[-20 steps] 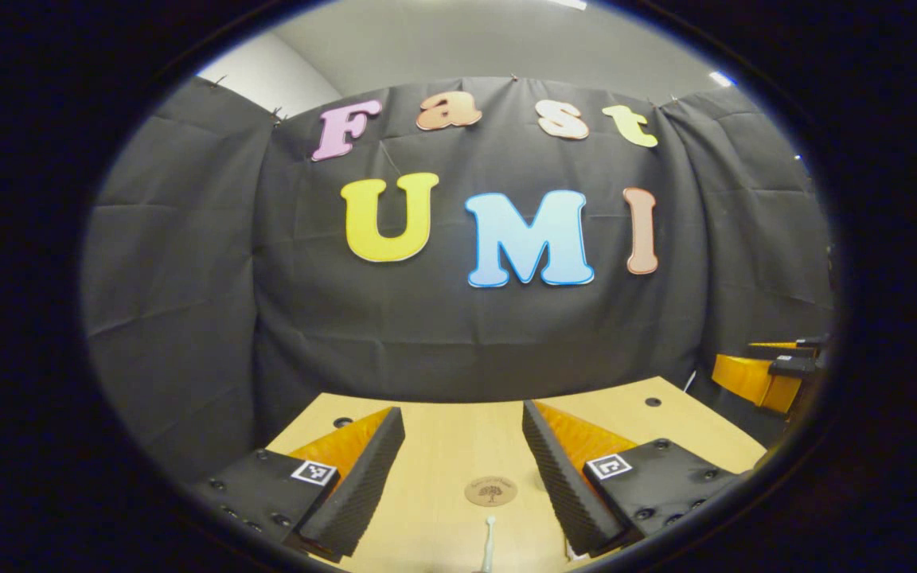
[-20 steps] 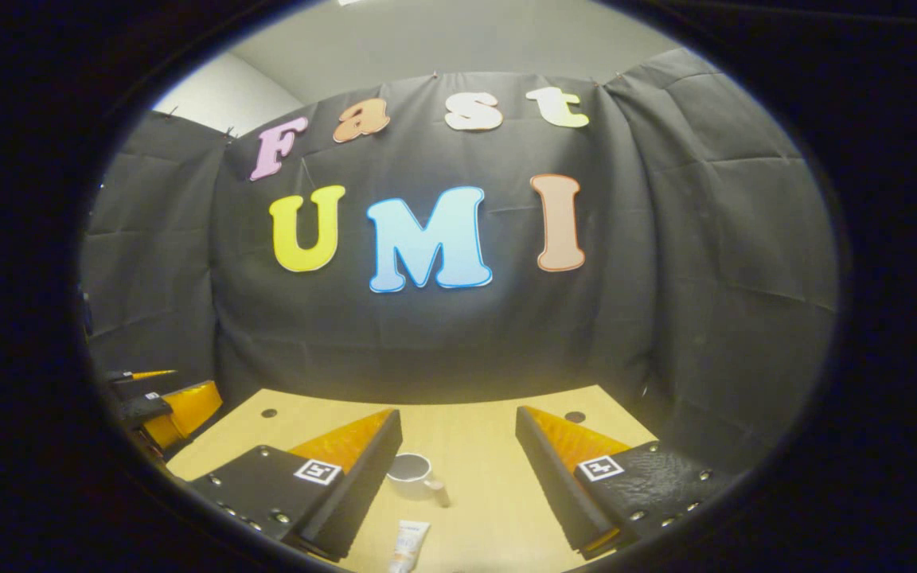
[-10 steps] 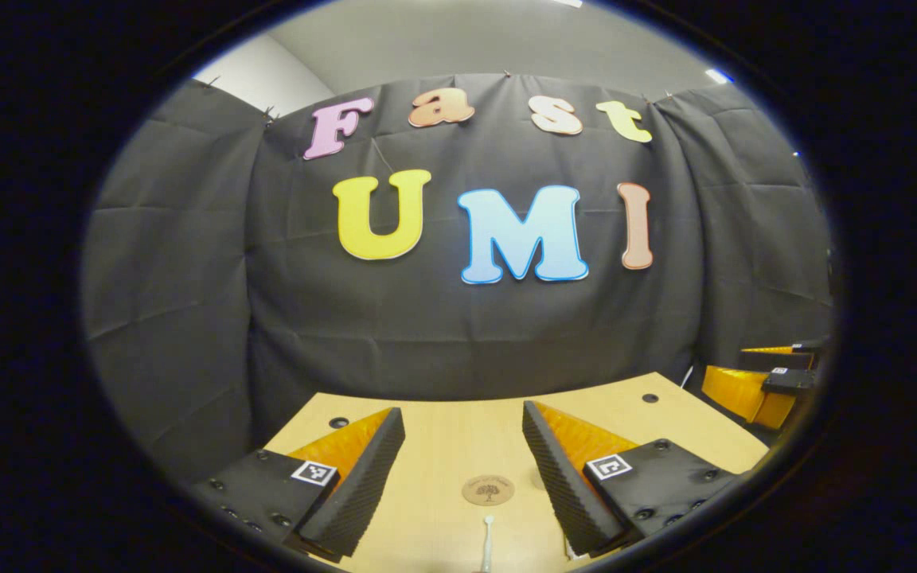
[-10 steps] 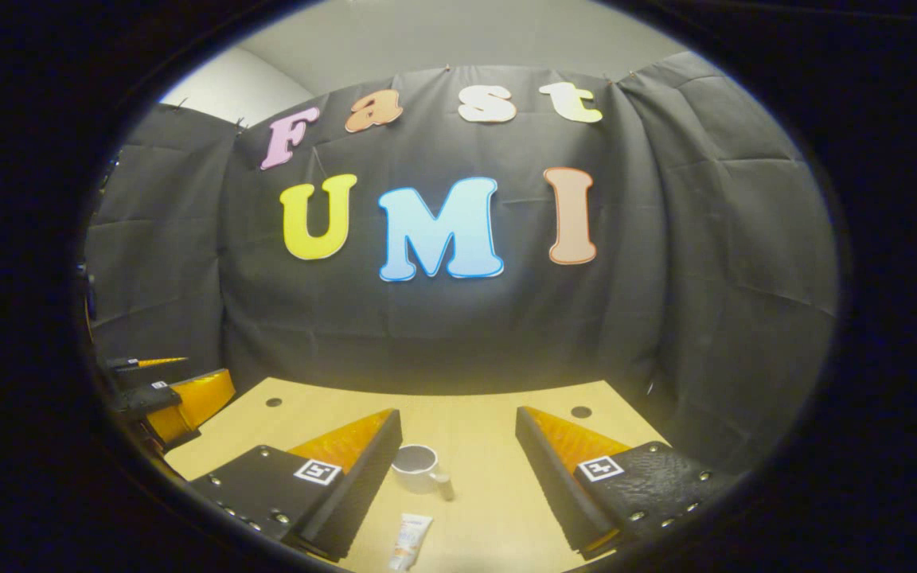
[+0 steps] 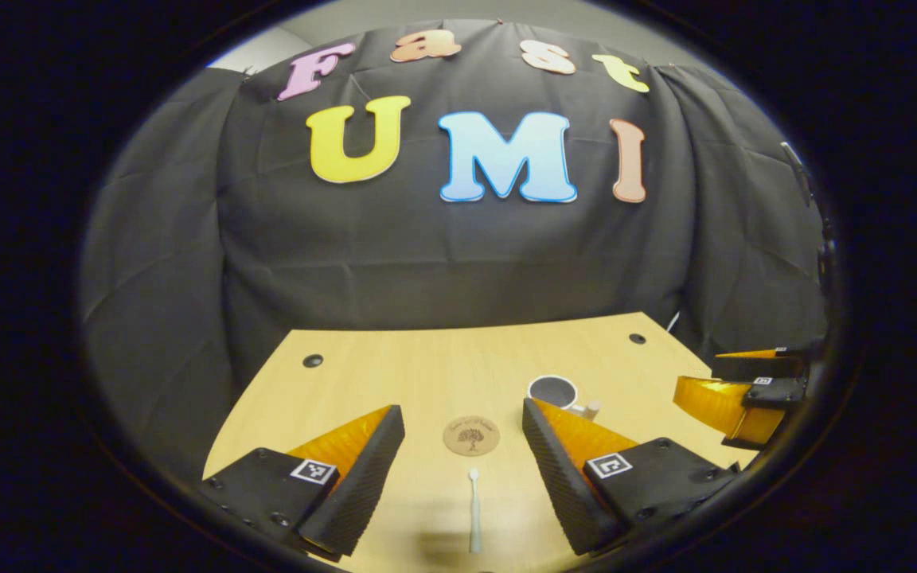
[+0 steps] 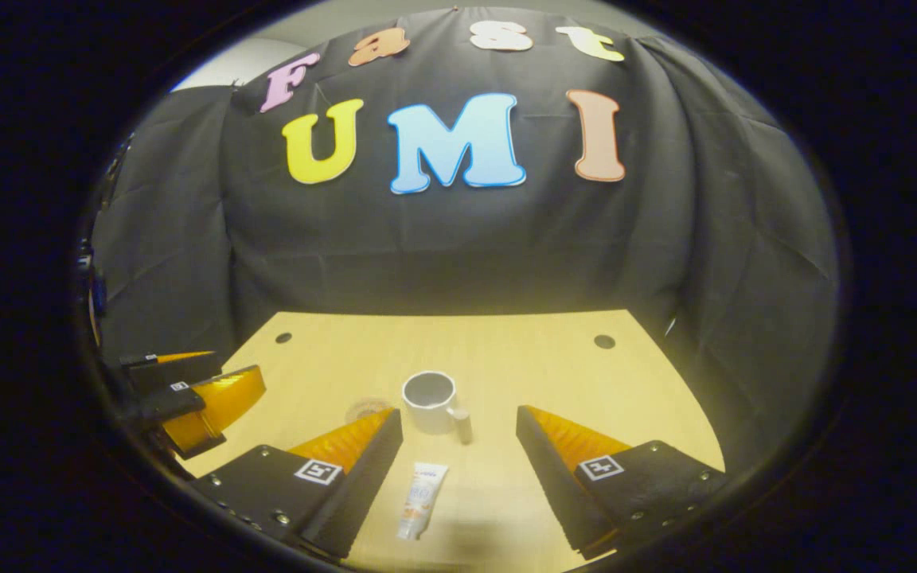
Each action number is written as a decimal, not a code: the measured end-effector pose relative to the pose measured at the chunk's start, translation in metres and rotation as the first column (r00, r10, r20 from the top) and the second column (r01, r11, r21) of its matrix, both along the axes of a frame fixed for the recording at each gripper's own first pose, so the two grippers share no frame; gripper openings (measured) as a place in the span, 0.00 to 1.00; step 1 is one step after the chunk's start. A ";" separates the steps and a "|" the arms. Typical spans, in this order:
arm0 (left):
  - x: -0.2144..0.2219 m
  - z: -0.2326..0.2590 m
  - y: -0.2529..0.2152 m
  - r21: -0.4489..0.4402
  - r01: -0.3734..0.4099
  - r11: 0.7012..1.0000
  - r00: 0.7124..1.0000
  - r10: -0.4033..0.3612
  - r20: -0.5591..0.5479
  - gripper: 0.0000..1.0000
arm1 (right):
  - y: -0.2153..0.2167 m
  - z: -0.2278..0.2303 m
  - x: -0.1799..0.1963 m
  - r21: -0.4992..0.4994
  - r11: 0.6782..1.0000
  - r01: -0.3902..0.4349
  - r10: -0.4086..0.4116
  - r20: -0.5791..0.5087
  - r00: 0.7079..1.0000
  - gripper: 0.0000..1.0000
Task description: Put the toothbrush and toothpaste on the desktop into the cup, then pick up the cup and place it on the coaster on the desktop.
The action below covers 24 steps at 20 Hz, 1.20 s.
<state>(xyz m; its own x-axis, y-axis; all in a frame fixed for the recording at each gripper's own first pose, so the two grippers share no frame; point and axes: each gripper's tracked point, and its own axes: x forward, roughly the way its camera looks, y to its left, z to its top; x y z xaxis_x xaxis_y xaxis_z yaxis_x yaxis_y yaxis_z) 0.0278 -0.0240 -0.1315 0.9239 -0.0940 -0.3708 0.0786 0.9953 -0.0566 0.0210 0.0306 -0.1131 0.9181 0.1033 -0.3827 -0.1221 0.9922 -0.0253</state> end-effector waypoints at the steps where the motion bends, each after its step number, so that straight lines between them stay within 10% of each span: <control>1: 0.001 -0.008 0.000 0.002 0.002 1.000 1.000 -0.002 -0.024 1.00 | 0.004 -0.009 0.000 -0.003 1.000 -0.010 0.010 -0.028 1.000 0.92; 12: 0.003 -0.093 0.002 -0.012 0.004 1.000 0.962 -0.007 -0.272 1.00 | 0.028 -0.096 0.004 0.008 0.998 -0.060 0.059 -0.339 0.939 0.78; 24: -0.015 -0.200 -0.006 -0.049 0.035 0.998 0.825 -0.056 -0.562 1.00 | 0.038 -0.174 0.005 0.016 0.999 -0.042 0.043 -0.587 0.808 0.77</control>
